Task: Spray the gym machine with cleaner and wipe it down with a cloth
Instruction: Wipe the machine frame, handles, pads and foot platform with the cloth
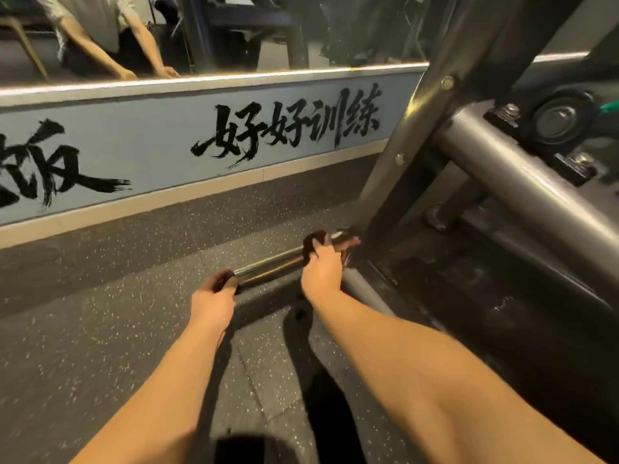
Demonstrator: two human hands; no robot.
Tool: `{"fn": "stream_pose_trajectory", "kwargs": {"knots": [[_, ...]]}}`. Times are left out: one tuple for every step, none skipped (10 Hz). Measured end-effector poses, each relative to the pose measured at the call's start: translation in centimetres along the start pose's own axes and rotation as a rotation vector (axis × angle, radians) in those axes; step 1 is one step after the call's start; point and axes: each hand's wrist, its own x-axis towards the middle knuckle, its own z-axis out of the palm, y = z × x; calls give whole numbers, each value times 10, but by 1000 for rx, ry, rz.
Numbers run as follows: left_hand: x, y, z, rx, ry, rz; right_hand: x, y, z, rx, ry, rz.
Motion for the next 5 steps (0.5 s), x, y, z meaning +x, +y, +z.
{"fn": "stream_pose_trajectory", "kwargs": {"knots": [[-10,6,-1,27,29,-4,-57,-38,34,176,-22,-52],[-15,13,-4,2,-37,-32,-100,-59,49,418,-231,4],[-29,24,-7,134,-73,-60,-105,-62,28,531,-285,106],[-42,41,-3,242,-21,-79,-92,-61,-18,488,-274,100],[-56,51,3,351,-21,-99,-77,-56,-61,449,-328,154]]}}
